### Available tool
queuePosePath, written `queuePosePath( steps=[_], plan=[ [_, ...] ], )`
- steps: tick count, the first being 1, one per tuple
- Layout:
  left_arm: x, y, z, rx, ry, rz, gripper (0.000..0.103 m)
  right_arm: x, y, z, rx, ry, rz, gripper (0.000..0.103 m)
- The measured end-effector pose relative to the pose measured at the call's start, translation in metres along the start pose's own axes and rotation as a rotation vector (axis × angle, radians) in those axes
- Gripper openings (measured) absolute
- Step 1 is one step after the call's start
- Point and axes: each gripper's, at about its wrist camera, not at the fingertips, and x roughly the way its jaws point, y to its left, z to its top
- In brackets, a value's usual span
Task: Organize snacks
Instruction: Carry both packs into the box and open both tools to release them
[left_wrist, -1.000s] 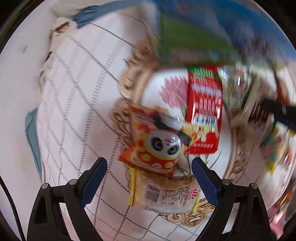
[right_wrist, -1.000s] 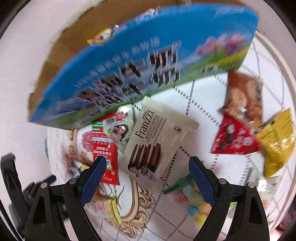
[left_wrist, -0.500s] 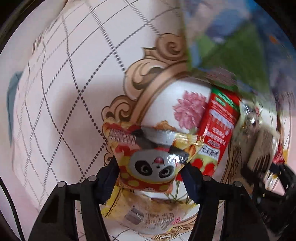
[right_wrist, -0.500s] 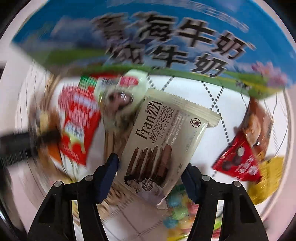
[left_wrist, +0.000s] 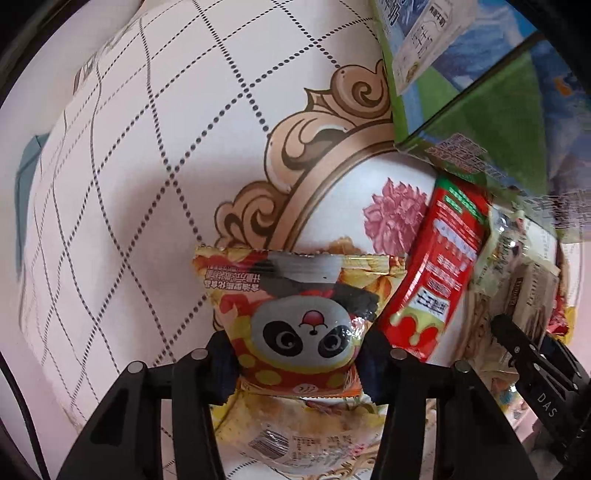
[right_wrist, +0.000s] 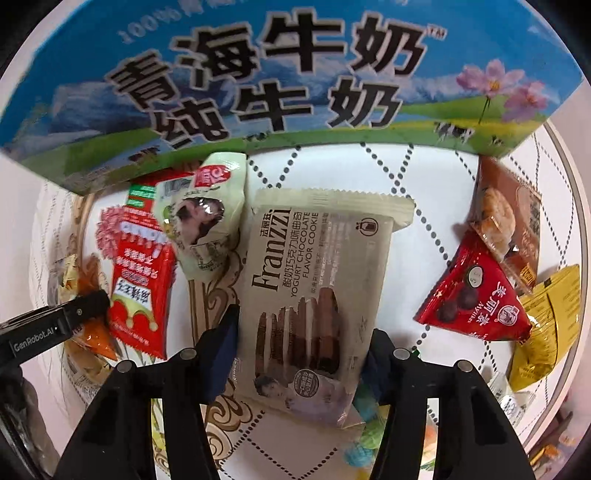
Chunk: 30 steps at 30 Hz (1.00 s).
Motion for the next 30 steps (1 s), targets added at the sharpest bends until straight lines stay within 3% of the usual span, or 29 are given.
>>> queuePosePath(
  steps=[6, 12, 18, 22, 26, 30],
  plan=[
    [-0.008, 0.014, -0.012, -0.021, -0.008, -0.025, 0.047, -0.029, -0.004, -0.018, -0.033, -0.027, 0.075, 0.059],
    [-0.047, 0.017, -0.025, -0.027, -0.051, -0.065, 0.047, -0.061, -0.005, -0.04, -0.045, -0.045, 0.174, 0.059],
    [-0.105, 0.004, -0.039, 0.073, -0.148, -0.143, 0.047, -0.118, -0.008, -0.05, -0.064, -0.108, 0.28, 0.059],
    [-0.149, -0.021, -0.037, 0.119, -0.195, -0.214, 0.047, -0.157, -0.02, -0.034, -0.073, -0.182, 0.333, 0.059],
    [-0.173, -0.074, -0.009, 0.185, -0.195, -0.284, 0.047, -0.192, -0.039, -0.01, -0.074, -0.251, 0.342, 0.059],
    [-0.182, -0.117, 0.03, 0.237, -0.205, -0.249, 0.047, -0.201, -0.052, 0.039, -0.083, -0.306, 0.281, 0.058]
  ],
)
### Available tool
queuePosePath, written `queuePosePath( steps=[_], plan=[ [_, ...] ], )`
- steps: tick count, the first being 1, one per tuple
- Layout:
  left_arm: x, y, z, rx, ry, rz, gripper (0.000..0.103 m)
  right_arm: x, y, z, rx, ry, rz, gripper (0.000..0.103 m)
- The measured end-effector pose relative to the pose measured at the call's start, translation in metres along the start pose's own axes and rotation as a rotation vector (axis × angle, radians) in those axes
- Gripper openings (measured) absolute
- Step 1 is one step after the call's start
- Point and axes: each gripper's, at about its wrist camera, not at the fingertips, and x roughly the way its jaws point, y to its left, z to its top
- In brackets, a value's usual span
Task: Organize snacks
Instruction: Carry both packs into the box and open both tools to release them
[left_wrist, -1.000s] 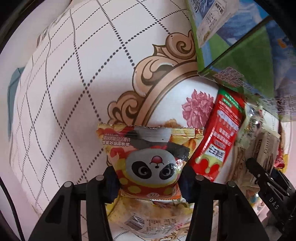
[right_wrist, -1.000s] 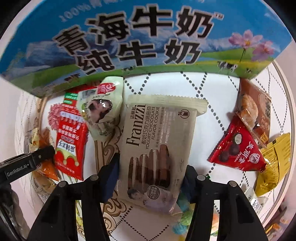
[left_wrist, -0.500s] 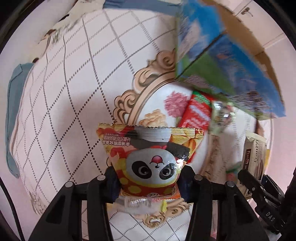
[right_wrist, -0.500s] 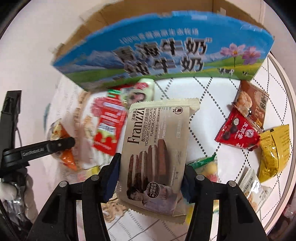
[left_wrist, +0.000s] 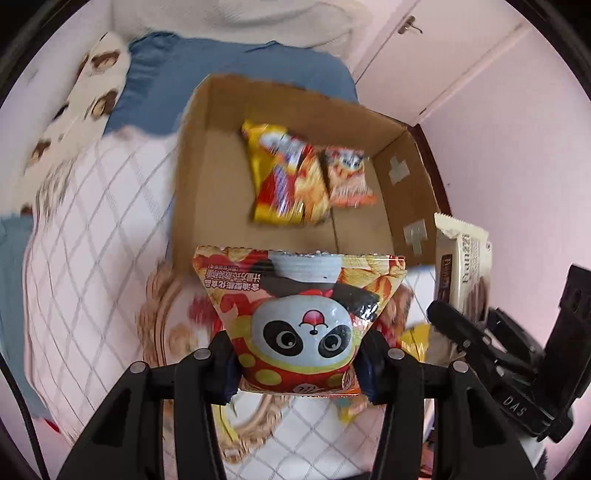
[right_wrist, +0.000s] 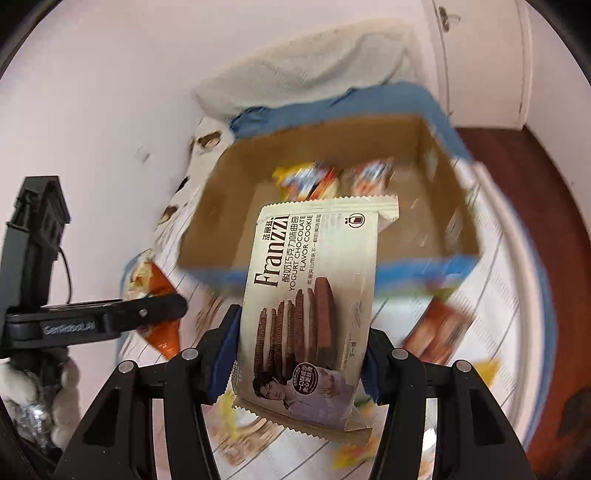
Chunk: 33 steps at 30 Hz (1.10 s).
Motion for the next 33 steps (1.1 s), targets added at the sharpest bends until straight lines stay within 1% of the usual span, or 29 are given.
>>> queuePosePath(
  steps=[3, 5, 6, 8, 9, 11, 15, 18, 19, 20, 21, 22, 23, 24, 27, 31, 33],
  plan=[
    [0.018, -0.016, 0.039, 0.01, 0.025, 0.051, 0.047, 0.015, -0.021, 0.044, -0.006, -0.001, -0.047, 0.059],
    [0.032, -0.014, 0.064, 0.006, 0.05, 0.083, 0.047, 0.027, -0.036, 0.067, 0.003, 0.004, -0.068, 0.059],
    [0.041, -0.013, 0.078, 0.003, 0.065, 0.102, 0.047, 0.037, -0.044, 0.082, -0.008, 0.026, -0.074, 0.059],
    [0.057, -0.009, 0.101, 0.001, 0.084, 0.142, 0.047, 0.051, -0.058, 0.104, 0.001, 0.04, -0.1, 0.059],
    [0.066, -0.006, 0.113, -0.008, 0.099, 0.156, 0.047, 0.059, -0.062, 0.113, -0.012, 0.055, -0.103, 0.059],
    [0.079, 0.011, 0.13, -0.025, 0.12, 0.189, 0.047, 0.076, -0.073, 0.132, -0.015, 0.066, -0.137, 0.059],
    [0.105, 0.031, 0.153, -0.03, 0.158, 0.252, 0.047, 0.109, -0.088, 0.158, -0.036, 0.103, -0.173, 0.059],
    [0.117, 0.038, 0.159, -0.039, 0.173, 0.272, 0.047, 0.126, -0.094, 0.17, -0.045, 0.114, -0.2, 0.06],
    [0.121, 0.04, 0.162, -0.043, 0.177, 0.272, 0.049, 0.131, -0.096, 0.173, -0.044, 0.119, -0.206, 0.067],
    [0.125, 0.043, 0.164, -0.05, 0.178, 0.272, 0.052, 0.136, -0.097, 0.175, -0.041, 0.124, -0.217, 0.077],
    [0.128, 0.044, 0.166, -0.052, 0.175, 0.264, 0.067, 0.14, -0.099, 0.178, -0.04, 0.13, -0.231, 0.096],
    [0.129, 0.045, 0.167, -0.053, 0.169, 0.255, 0.085, 0.139, -0.1, 0.176, -0.037, 0.129, -0.236, 0.098],
    [0.13, 0.045, 0.167, -0.05, 0.154, 0.254, 0.091, 0.138, -0.1, 0.175, -0.027, 0.124, -0.238, 0.098],
    [0.129, 0.045, 0.168, -0.049, 0.149, 0.261, 0.094, 0.138, -0.1, 0.176, -0.023, 0.125, -0.232, 0.098],
    [0.13, 0.047, 0.164, -0.061, 0.151, 0.247, 0.094, 0.142, -0.096, 0.174, -0.017, 0.123, -0.238, 0.098],
    [0.122, 0.043, 0.156, -0.064, 0.113, 0.235, 0.094, 0.145, -0.094, 0.166, -0.006, 0.14, -0.234, 0.098],
    [0.116, 0.04, 0.148, -0.066, 0.09, 0.24, 0.094, 0.144, -0.091, 0.16, -0.007, 0.143, -0.249, 0.098]
  ],
)
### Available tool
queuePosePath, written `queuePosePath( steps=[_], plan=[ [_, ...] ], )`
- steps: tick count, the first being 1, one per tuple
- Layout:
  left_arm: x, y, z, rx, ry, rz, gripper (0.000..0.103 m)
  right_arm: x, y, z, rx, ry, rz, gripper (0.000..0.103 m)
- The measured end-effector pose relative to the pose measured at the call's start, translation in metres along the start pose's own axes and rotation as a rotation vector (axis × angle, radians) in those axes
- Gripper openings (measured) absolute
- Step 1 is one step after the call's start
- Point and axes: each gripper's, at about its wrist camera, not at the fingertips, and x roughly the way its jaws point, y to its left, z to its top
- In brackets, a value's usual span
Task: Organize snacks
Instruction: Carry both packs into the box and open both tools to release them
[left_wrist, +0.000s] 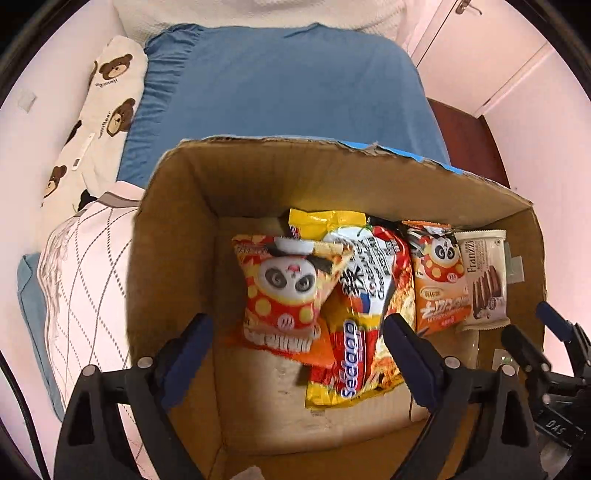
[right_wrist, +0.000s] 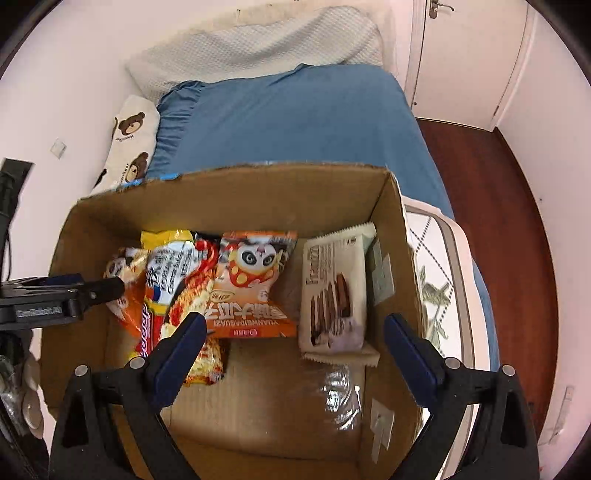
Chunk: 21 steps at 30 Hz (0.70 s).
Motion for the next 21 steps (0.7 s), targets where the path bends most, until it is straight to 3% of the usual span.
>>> queuePosePath(
  steps=[12, 21],
  plan=[
    [-0.055, -0.017, -0.079, 0.037, -0.182, 0.058, 0.094, -0.031, 0.035, -0.061, -0.029, -0.028, 0.011, 0.098],
    [-0.106, -0.024, -0.132, 0.039, -0.298, 0.023, 0.094, -0.094, 0.043, -0.103, -0.023, -0.138, 0.007, 0.098]
  ],
)
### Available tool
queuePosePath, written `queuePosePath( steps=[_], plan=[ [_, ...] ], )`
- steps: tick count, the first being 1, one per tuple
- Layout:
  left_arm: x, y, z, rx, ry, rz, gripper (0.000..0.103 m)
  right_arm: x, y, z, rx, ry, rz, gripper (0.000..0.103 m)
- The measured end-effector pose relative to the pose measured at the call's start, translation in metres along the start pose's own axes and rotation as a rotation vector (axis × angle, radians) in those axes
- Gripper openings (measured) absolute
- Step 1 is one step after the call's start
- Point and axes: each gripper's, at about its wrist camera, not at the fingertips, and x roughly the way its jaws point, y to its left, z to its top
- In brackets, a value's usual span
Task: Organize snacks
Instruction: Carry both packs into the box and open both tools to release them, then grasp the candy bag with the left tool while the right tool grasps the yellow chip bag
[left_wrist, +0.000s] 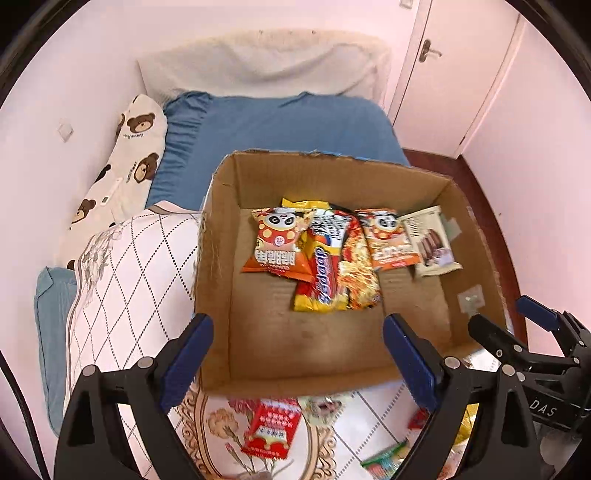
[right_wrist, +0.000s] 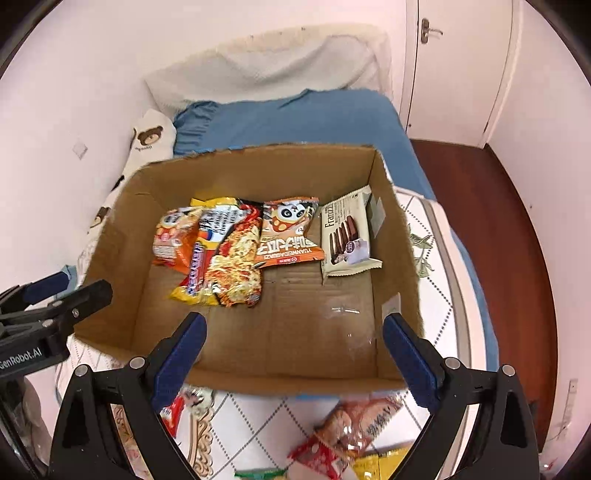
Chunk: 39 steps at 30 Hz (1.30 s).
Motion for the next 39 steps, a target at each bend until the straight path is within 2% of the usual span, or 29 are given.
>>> queuePosePath(
  steps=[8, 14, 17, 20, 22, 24, 26, 27, 28, 31, 33, 36, 38, 39],
  plan=[
    [-0.059, -0.011, -0.03, 0.016, -0.113, -0.016, 0.094, -0.068, 0.015, -0.028, -0.014, -0.102, 0.014, 0.098],
    [-0.086, -0.01, -0.053, 0.008, -0.15, -0.019, 0.094, -0.107, 0.019, -0.047, -0.012, -0.164, 0.024, 0.098],
    [-0.096, -0.011, -0.064, 0.017, -0.166, -0.014, 0.094, -0.122, 0.016, -0.059, 0.009, -0.174, 0.051, 0.098],
    [-0.095, -0.019, -0.081, 0.05, -0.156, -0.012, 0.094, -0.125, 0.007, -0.074, 0.049, -0.14, 0.092, 0.098],
    [-0.082, -0.027, -0.096, 0.071, -0.103, -0.017, 0.094, -0.12, -0.001, -0.088, 0.076, -0.107, 0.107, 0.098],
    [-0.057, -0.037, -0.116, 0.081, -0.014, -0.049, 0.094, -0.11, -0.013, -0.106, 0.104, -0.077, 0.094, 0.098],
    [-0.028, -0.046, -0.134, 0.061, 0.091, -0.088, 0.094, -0.095, -0.029, -0.127, 0.144, -0.031, 0.099, 0.085],
    [-0.01, -0.051, -0.144, 0.045, 0.154, -0.121, 0.094, -0.086, -0.039, -0.138, 0.171, -0.004, 0.1, 0.07],
    [0.007, -0.056, -0.153, 0.027, 0.215, -0.144, 0.094, -0.077, -0.048, -0.149, 0.193, 0.026, 0.1, 0.066],
    [0.059, -0.076, -0.179, -0.051, 0.387, -0.227, 0.094, -0.061, -0.075, -0.177, 0.263, 0.074, 0.097, 0.066],
    [0.085, -0.091, -0.192, -0.083, 0.468, -0.251, 0.094, -0.055, -0.095, -0.193, 0.306, 0.098, 0.092, 0.066],
    [0.116, -0.113, -0.204, -0.101, 0.532, -0.241, 0.094, -0.045, -0.118, -0.207, 0.335, 0.13, 0.073, 0.066],
    [0.127, -0.122, -0.205, -0.089, 0.519, -0.201, 0.082, -0.038, -0.127, -0.21, 0.333, 0.15, 0.046, 0.067],
    [0.129, -0.125, -0.205, -0.072, 0.503, -0.166, 0.07, -0.033, -0.132, -0.209, 0.323, 0.156, 0.038, 0.071]
  ],
)
